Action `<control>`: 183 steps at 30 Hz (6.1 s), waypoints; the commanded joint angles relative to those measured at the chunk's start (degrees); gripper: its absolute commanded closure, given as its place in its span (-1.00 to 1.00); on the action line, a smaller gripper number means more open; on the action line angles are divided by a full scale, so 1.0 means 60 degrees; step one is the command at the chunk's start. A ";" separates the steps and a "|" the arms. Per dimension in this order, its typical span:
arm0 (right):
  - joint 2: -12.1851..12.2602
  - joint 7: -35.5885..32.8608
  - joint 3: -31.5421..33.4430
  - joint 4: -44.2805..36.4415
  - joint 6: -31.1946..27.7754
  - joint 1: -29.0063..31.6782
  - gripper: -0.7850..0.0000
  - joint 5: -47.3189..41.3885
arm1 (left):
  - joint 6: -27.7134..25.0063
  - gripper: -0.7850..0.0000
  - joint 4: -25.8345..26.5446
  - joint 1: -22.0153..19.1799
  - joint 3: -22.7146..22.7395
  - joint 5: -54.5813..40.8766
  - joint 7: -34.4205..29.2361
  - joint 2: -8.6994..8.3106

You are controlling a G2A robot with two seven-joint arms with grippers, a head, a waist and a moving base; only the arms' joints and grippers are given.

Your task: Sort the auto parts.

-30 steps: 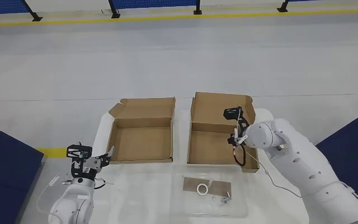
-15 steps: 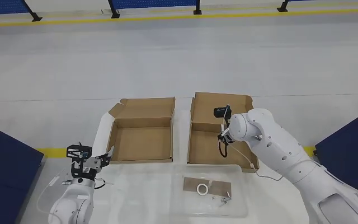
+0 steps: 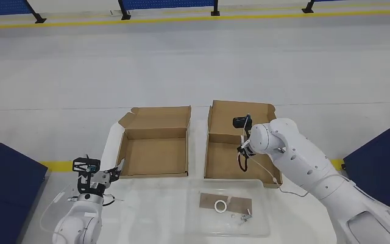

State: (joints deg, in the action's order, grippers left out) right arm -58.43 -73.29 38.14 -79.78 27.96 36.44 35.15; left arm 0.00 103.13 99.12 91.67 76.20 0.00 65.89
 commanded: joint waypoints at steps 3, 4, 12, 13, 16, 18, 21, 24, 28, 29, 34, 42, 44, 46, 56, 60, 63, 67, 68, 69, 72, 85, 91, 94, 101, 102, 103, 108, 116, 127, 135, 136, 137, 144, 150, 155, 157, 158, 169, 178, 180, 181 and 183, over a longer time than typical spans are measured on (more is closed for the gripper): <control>0.0000 0.0000 0.0000 0.0000 0.0000 0.0000 1.00 0.0000 | 0.0000 -1.00 0.0000 0.0000 0.0000 0.0000 0.0000 0.0000; 0.0000 0.0000 0.0000 0.0000 0.0000 0.0000 1.00 0.0000 | 0.0000 -1.00 0.0000 0.0000 0.0000 0.0000 0.0000 0.0000; -0.0098 0.0611 0.0101 0.1044 -0.0356 0.0035 1.00 0.0047 | 0.0000 -1.00 0.0000 0.0000 0.0000 0.0000 0.0000 0.0000; -0.0145 0.0660 0.0070 0.1227 -0.0389 -0.0031 1.00 0.0046 | 0.0000 -1.00 0.0000 0.0000 0.0000 0.0000 0.0000 0.0000; -0.0318 0.0820 -0.0076 0.1837 -0.0502 -0.0230 1.00 0.0003 | 0.0000 -1.00 0.0000 0.0000 0.0000 0.0000 0.0000 0.0000; -0.0455 0.0918 -0.0212 0.2251 -0.0574 -0.0355 1.00 -0.0026 | 0.0000 -1.00 0.0000 0.0000 0.0000 0.0000 0.0000 0.0000; -0.0676 0.1053 -0.0424 0.2906 -0.0683 -0.0506 1.00 -0.0131 | 0.0000 -1.00 0.0000 0.0000 0.0000 0.0000 0.0000 0.0000; -0.0908 0.1129 -0.0641 0.3523 -0.0777 -0.0604 1.00 -0.0267 | 0.0000 -1.00 0.0000 0.0000 0.0000 0.0000 0.0000 0.0000; -0.1144 0.1164 -0.0807 0.4103 -0.1076 -0.0739 1.00 -0.0478 | 0.0000 -1.00 0.0000 0.0000 0.0000 0.0000 0.0000 0.0000; -0.1144 0.1164 -0.0807 0.4103 -0.1076 -0.0739 1.00 -0.0478 | 0.0000 -1.00 0.0000 0.0000 0.0000 0.0000 0.0000 0.0000; -0.1144 0.1164 -0.0807 0.4103 -0.1076 -0.0739 1.00 -0.0478 | 0.0000 -1.00 0.0000 0.0000 0.0000 0.0000 0.0000 0.0000; -0.1196 0.1600 -0.0652 0.4252 -0.1106 -0.0536 1.00 -0.0405 | 0.0000 -1.00 0.0000 0.0000 0.0000 0.0000 0.0000 0.0000; -0.1234 0.1653 -0.0635 0.4330 -0.1056 -0.0526 1.00 -0.0376 | 0.0000 -1.00 0.0000 0.0000 0.0000 0.0000 0.0000 0.0000; -0.1266 0.1682 -0.0624 0.4396 -0.1036 -0.0513 1.00 -0.0366 | 0.0000 -1.00 0.0000 0.0000 0.0000 0.0000 0.0000 0.0000; -0.1449 0.1738 -0.0561 0.4781 -0.1074 -0.0506 1.00 -0.0281 | 0.0000 -1.00 0.0000 0.0000 0.0000 0.0000 0.0000 0.0000; -0.1507 0.1742 -0.0506 0.4918 -0.1076 -0.0507 1.00 -0.0264 | 0.0000 -1.00 0.0000 0.0000 0.0000 0.0000 0.0000 0.0000; -0.1551 0.1729 -0.0473 0.5018 -0.1098 -0.0513 1.00 -0.0247 | 0.0000 -1.00 0.0000 0.0000 0.0000 0.0000 0.0000 0.0000; -0.1602 0.1741 -0.0408 0.5120 -0.1136 -0.0521 0.91 -0.0237 | 0.0000 -1.00 0.0000 0.0000 0.0000 0.0000 0.0000 0.0000; -0.1613 0.1734 -0.0391 0.5137 -0.1159 -0.0522 0.86 -0.0239 | 0.0000 -1.00 0.0000 0.0000 0.0000 0.0000 0.0000 0.0000; -0.1622 0.1730 -0.0375 0.5157 -0.1176 -0.0524 0.78 -0.0226 | 0.0000 -1.00 0.0000 0.0000 0.0000 0.0000 0.0000 0.0000; -0.1639 0.1757 -0.0287 0.5154 -0.1216 -0.0523 0.41 -0.0240 | 0.0000 -1.00 0.0000 0.0000 0.0000 0.0000 0.0000 0.0000; -0.1324 0.1508 0.0496 0.4034 -0.1168 -0.0143 -1.00 0.0093 | 0.0000 -1.00 0.0000 0.0000 0.0000 0.0000 0.0000 0.0000; -0.1289 0.1485 0.0568 0.3914 -0.1129 -0.0106 -1.00 0.0128 | 0.0000 -1.00 0.0000 0.0000 0.0000 0.0000 0.0000 0.0000; -0.1289 0.1485 0.0568 0.3914 -0.1129 -0.0106 -1.00 0.0128 | 0.0000 -1.00 0.0000 0.0000 0.0000 0.0000 0.0000 0.0000; -0.1024 0.1665 0.1240 0.3017 -0.2467 0.0046 -1.00 0.0041 | 0.0000 -1.00 0.0000 0.0000 0.0000 0.0000 0.0000 0.0000; -0.0930 0.1556 0.1441 0.2769 -0.2800 0.0113 -1.00 0.0034 | 0.0000 -1.00 0.0000 0.0000 0.0000 0.0000 0.0000 0.0000; -0.0835 0.1364 0.1598 0.2464 -0.3072 0.0195 -1.00 0.0127 | 0.0000 -1.00 0.0000 0.0000 0.0000 0.0000 0.0000 0.0000; -0.0478 0.0517 0.2191 0.1058 -0.4836 0.0675 -1.00 0.0153 | 0.0000 -1.00 0.0000 0.0000 0.0000 0.0000 0.0000 0.0000; -0.0478 0.0517 0.2191 0.1058 -0.4836 0.0675 -1.00 0.0153 | 0.0000 -1.00 0.0000 0.0000 0.0000 0.0000 0.0000 0.0000; -0.0044 -0.0604 0.2788 -0.1615 -0.7246 0.1270 -1.00 0.0819 | 0.0000 -1.00 0.0000 0.0000 0.0000 0.0000 0.0000 0.0000; 0.0373 -0.1558 0.2816 -0.3112 -0.8269 0.1898 -1.00 0.0657 | 0.0000 -1.00 0.0000 0.0000 0.0000 0.0000 0.0000 0.0000; 0.0373 -0.1558 0.2816 -0.3112 -0.8269 0.1898 -1.00 0.0657 | 0.0000 -1.00 0.0000 0.0000 0.0000 0.0000 0.0000 0.0000; 0.0373 -0.1558 0.2816 -0.3112 -0.8269 0.1898 -1.00 0.0657 | 0.0000 -1.00 0.0000 0.0000 0.0000 0.0000 0.0000 0.0000; 0.0378 -0.1371 0.2646 -0.3243 -0.8454 0.2026 -1.00 0.0707 | 0.0000 -1.00 0.0000 0.0000 0.0000 0.0000 0.0000 0.0000; 0.0803 -0.1172 0.1474 -0.3736 -0.8657 0.1724 -1.00 -0.0070 | 0.0000 -1.00 0.0000 0.0000 0.0000 0.0000 0.0000 0.0000; 0.1404 -0.1424 0.0313 -0.4294 -0.8406 0.1072 -1.00 -0.0513 | 0.0000 -1.00 0.0000 0.0000 0.0000 0.0000 0.0000 0.0000; 0.1639 -0.1609 -0.0268 -0.4456 -0.8220 0.0673 -1.00 -0.0678 | 0.0000 -1.00 0.0000 0.0000 0.0000 0.0000 0.0000 0.0000; 0.1741 -0.1685 -0.0531 -0.4490 -0.8144 0.0464 -1.00 -0.0741 | 0.0000 -1.00 0.0000 0.0000 0.0000 0.0000 0.0000 0.0000; 0.1769 -0.1633 -0.0617 -0.4543 -0.8191 0.0416 -1.00 -0.0755 | 0.0000 -1.00 0.0000 0.0000 0.0000 0.0000 0.0000 0.0000; 0.2249 -0.1681 -0.2017 -0.5695 -0.8147 0.0260 -1.00 0.0110 | 0.0000 -1.00 0.0000 0.0000 0.0000 0.0000 0.0000 0.0000; 0.2398 -0.1732 -0.2486 -0.5857 -0.8096 0.0015 -1.00 0.0102 | 0.0000 -1.00 0.0000 0.0000 0.0000 0.0000 0.0000 0.0000; 0.2465 -0.1721 -0.2703 -0.5915 -0.8107 -0.0121 -1.00 0.0058 | 0.0000 -1.00 0.0000 0.0000 0.0000 0.0000 0.0000 0.0000; 0.2582 -0.1638 -0.3116 -0.5990 -0.8190 -0.0394 -1.00 -0.0046 | 0.0000 -1.00 0.0000 0.0000 0.0000 0.0000 0.0000 0.0000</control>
State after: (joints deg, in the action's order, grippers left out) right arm -43.26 -83.40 20.71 -115.59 -20.90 34.93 35.23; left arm 0.00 103.13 99.12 91.67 76.20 0.00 65.89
